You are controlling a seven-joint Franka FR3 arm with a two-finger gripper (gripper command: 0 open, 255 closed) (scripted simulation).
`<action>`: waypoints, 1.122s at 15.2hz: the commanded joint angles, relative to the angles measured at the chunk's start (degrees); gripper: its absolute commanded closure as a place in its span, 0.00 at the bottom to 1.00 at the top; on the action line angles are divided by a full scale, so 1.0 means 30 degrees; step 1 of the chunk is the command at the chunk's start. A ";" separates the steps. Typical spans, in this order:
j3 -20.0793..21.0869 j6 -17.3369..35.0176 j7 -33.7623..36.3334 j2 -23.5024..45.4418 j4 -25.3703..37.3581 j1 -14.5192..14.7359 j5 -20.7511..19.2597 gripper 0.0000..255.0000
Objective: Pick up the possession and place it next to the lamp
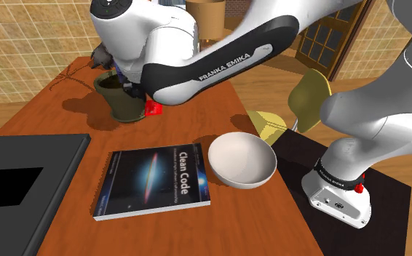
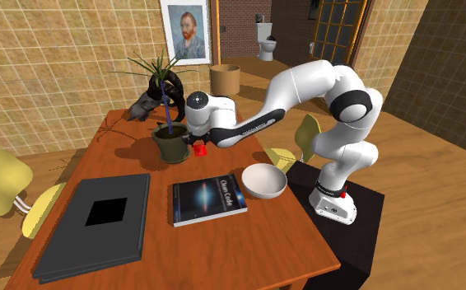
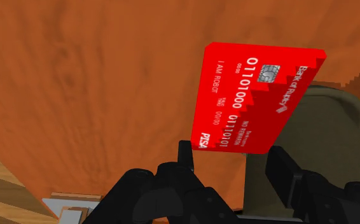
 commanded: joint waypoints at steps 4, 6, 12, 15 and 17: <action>-0.0464 -0.1119 -0.0213 0.0613 0.0747 0.0484 -0.0377 1.00; -0.0606 -0.1571 -0.0320 0.0815 0.1094 0.0634 -0.0488 1.00; -0.0932 -0.2928 -0.0708 0.1307 0.2237 0.0967 -0.0724 1.00; -0.1039 -0.3602 -0.0946 0.1479 0.2867 0.1058 -0.0778 1.00; -0.1090 -0.4050 -0.1123 0.1563 0.3309 0.1085 -0.0786 1.00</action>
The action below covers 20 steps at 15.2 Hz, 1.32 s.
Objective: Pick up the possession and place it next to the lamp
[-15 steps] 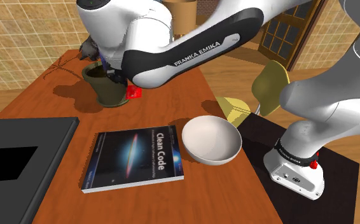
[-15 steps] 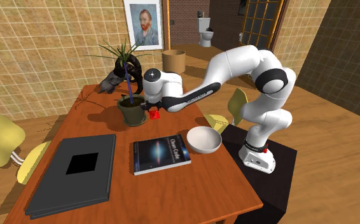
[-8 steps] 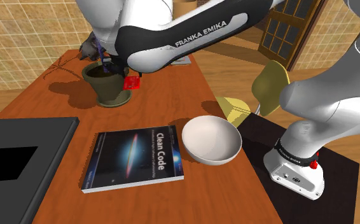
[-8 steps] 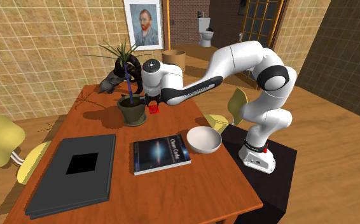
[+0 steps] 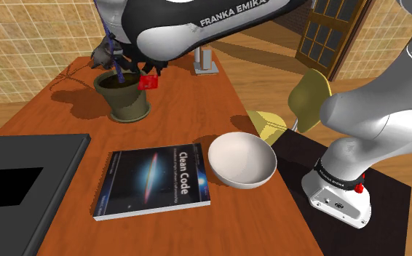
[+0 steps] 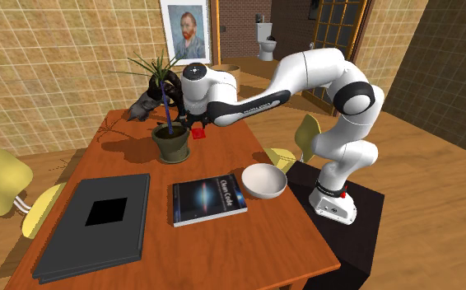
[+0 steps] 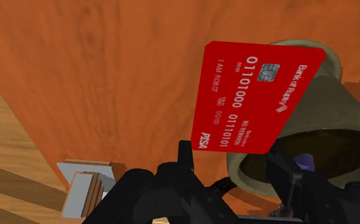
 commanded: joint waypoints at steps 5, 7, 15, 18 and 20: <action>-0.0066 -0.1386 -0.0622 0.0121 0.1467 -0.0060 0.0097 1.00; -0.0061 -0.1827 -0.0854 0.0109 0.1978 -0.0138 0.0173 1.00; 0.0113 -0.3598 -0.1942 -0.0221 0.4255 -0.0803 0.0725 1.00; 0.0233 -0.4277 -0.2413 -0.0462 0.5221 -0.1209 0.1036 1.00; 0.0330 -0.4739 -0.2744 -0.0656 0.5906 -0.1532 0.1273 1.00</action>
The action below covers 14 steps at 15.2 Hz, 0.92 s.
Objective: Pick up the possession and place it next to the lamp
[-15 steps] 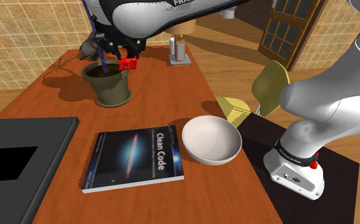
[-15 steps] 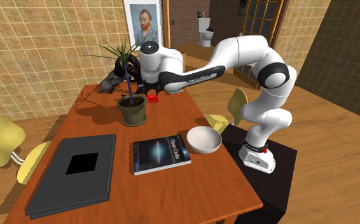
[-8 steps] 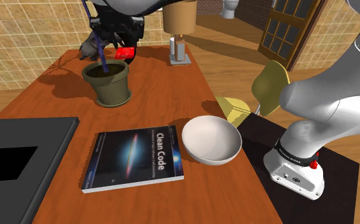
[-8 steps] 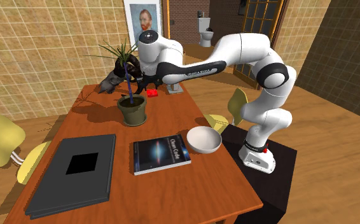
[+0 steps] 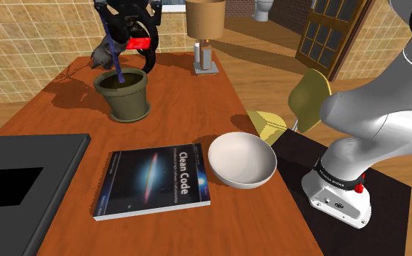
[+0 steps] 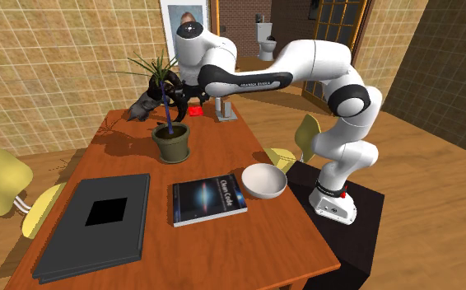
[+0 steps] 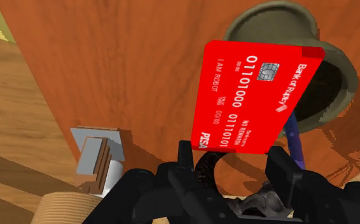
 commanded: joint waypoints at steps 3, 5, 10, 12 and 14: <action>0.0142 -0.0940 -0.0633 -0.0302 0.1329 -0.0581 0.0388 1.00; 0.0272 -0.1435 -0.0994 -0.0564 0.2116 -0.1019 0.0686 1.00; 0.0662 -0.2768 -0.1946 -0.1341 0.4322 -0.2355 0.1543 1.00; 0.0848 -0.3354 -0.2344 -0.1705 0.5329 -0.3003 0.1937 1.00; 0.1052 -0.3984 -0.2753 -0.2109 0.6431 -0.3732 0.2369 1.00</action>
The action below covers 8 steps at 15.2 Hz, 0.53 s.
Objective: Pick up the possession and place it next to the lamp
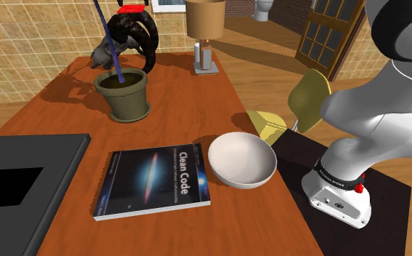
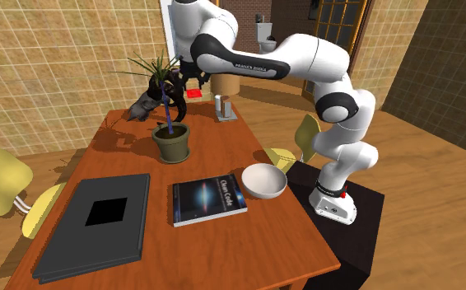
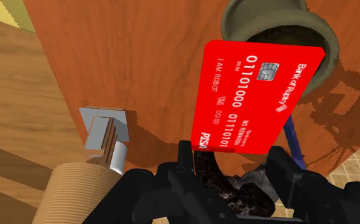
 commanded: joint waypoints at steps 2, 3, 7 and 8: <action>0.0383 -0.1088 -0.0704 -0.0750 0.1962 -0.1355 0.0800 1.00; 0.0486 -0.1376 -0.0868 -0.0938 0.2482 -0.1714 0.0998 1.00; -0.0971 0.0317 -0.0910 0.1714 -0.0958 0.0629 -0.1256 1.00; -0.1326 0.0626 -0.0892 0.2370 -0.1617 0.1160 -0.1847 1.00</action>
